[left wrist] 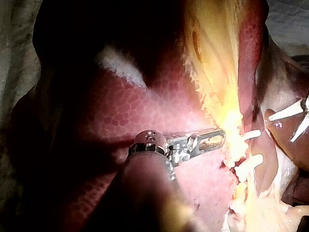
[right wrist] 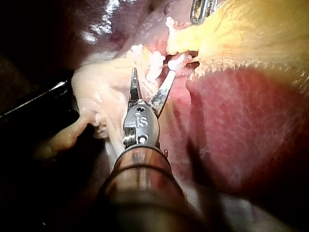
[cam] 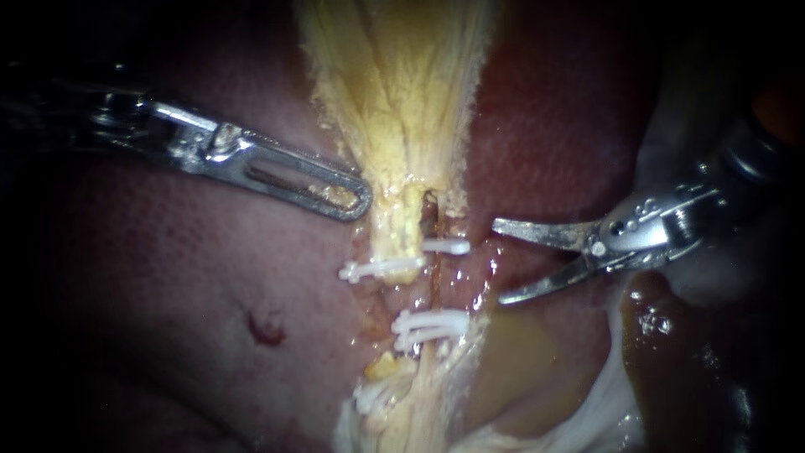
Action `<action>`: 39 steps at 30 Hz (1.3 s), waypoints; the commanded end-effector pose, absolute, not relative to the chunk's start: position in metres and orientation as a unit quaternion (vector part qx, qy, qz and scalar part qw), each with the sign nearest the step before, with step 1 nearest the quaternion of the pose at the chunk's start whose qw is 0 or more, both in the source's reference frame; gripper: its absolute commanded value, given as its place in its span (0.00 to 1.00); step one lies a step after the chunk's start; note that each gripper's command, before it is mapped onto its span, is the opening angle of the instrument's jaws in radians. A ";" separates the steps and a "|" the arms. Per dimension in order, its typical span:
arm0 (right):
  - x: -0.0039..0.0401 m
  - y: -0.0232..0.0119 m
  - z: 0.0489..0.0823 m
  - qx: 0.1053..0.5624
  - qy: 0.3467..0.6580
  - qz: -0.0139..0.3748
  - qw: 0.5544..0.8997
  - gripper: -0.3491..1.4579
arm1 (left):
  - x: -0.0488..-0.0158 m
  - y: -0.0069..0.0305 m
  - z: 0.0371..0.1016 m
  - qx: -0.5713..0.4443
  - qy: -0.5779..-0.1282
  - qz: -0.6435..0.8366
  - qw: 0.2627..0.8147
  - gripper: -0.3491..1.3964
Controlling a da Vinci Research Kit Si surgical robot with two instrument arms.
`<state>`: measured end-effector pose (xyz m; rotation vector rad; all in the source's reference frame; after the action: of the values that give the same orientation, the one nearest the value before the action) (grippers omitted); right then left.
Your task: Go to the cutting position right tube
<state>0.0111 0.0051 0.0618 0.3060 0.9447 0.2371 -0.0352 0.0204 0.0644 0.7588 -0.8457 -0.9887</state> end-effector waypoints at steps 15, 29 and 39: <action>0.0115 0.0049 0.0619 0.158 0.456 0.108 0.869 0.99 | -0.0273 0.0233 0.0596 0.325 -0.387 -0.469 0.724 0.00; 0.0138 0.0017 0.0654 0.227 0.431 0.077 0.870 0.99 | -0.0276 0.0232 0.0597 0.324 -0.387 -0.470 0.724 0.00; 0.0144 0.0011 0.0699 0.265 0.415 0.100 0.865 0.98 | -0.0276 0.0232 0.0598 0.324 -0.387 -0.470 0.724 0.00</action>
<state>0.0145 0.0011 0.0703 0.5681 0.8660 0.2174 -0.0276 0.0232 0.0598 0.7137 -0.8547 -1.0368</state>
